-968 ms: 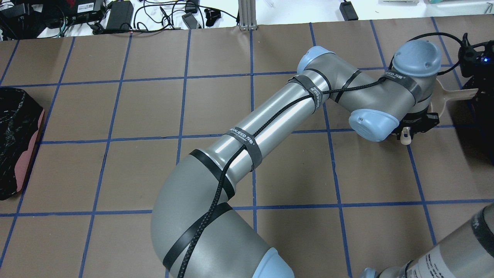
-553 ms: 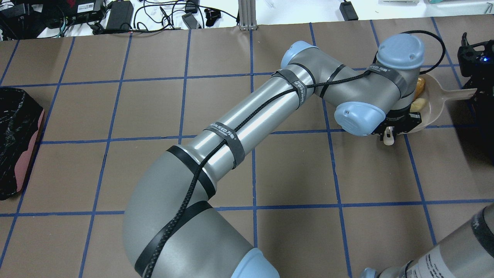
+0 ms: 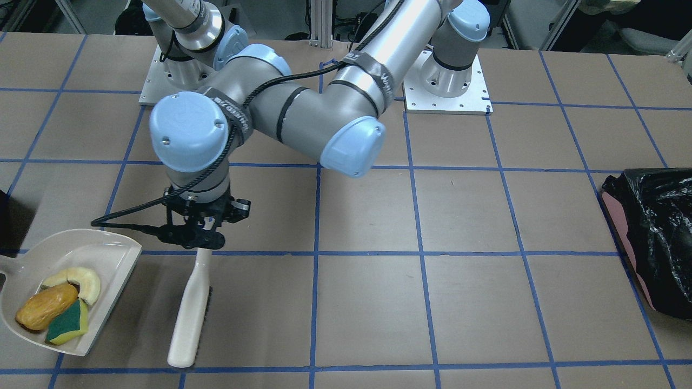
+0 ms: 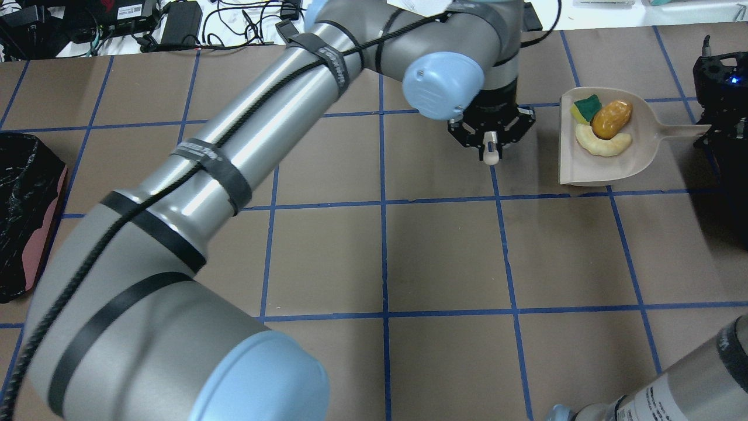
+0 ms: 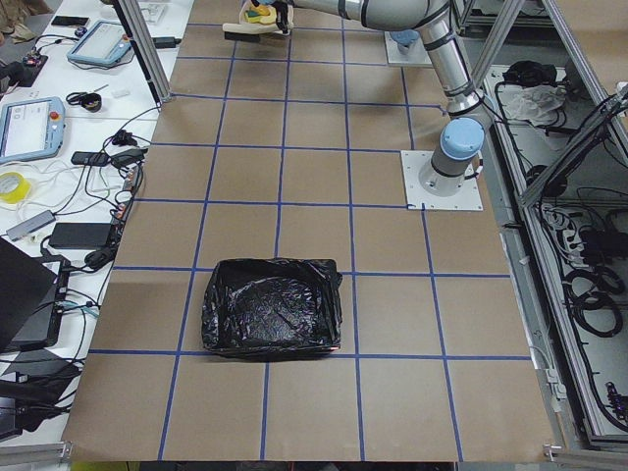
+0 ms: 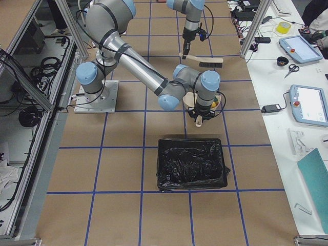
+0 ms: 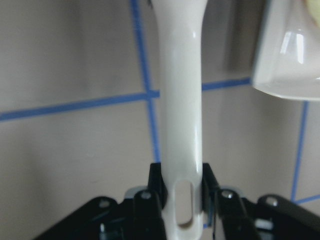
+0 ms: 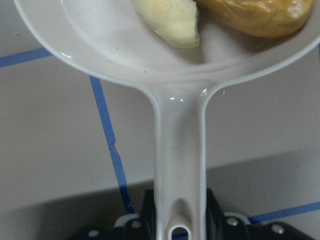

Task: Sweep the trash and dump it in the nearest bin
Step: 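Lift the loaded dustpan with the right gripper while the left lowers the brush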

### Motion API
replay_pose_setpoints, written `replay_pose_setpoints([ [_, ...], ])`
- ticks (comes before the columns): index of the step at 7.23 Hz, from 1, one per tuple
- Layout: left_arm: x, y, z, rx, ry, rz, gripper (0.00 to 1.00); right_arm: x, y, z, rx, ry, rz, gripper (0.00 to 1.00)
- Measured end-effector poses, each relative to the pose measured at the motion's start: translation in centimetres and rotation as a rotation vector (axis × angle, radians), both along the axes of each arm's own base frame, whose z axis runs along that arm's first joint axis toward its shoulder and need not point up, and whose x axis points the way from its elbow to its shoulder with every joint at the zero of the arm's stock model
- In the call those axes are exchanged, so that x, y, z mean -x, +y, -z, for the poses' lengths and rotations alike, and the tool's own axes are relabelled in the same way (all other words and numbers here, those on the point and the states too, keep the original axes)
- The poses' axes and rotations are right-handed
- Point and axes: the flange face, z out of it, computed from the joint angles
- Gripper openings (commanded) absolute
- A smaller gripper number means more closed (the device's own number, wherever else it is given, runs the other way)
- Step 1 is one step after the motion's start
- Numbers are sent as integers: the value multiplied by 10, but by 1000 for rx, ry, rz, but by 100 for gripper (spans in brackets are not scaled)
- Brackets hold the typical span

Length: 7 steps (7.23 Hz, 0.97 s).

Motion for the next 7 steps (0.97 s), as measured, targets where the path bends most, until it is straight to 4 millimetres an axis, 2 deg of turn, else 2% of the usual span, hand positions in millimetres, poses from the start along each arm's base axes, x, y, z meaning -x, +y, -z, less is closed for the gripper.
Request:
replay_pose_setpoints([
  [1, -39, 2, -9, -4, -25, 2, 0, 3, 5, -14, 12, -32, 35, 0],
  [2, -70, 17, -8, -20, -53, 14, 0, 6, 10, -29, 21, -71, 80, 0],
  [3, -95, 42, 0, -39, -71, 28, 0, 11, 15, -44, 38, -113, 116, 0],
  [5, -128, 98, 30, -18, -71, 38, 0, 26, 24, -63, 63, -241, 160, 0],
  [7, -150, 145, 54, 13, -64, 32, 0, 44, 27, -85, 92, -267, 142, 0],
])
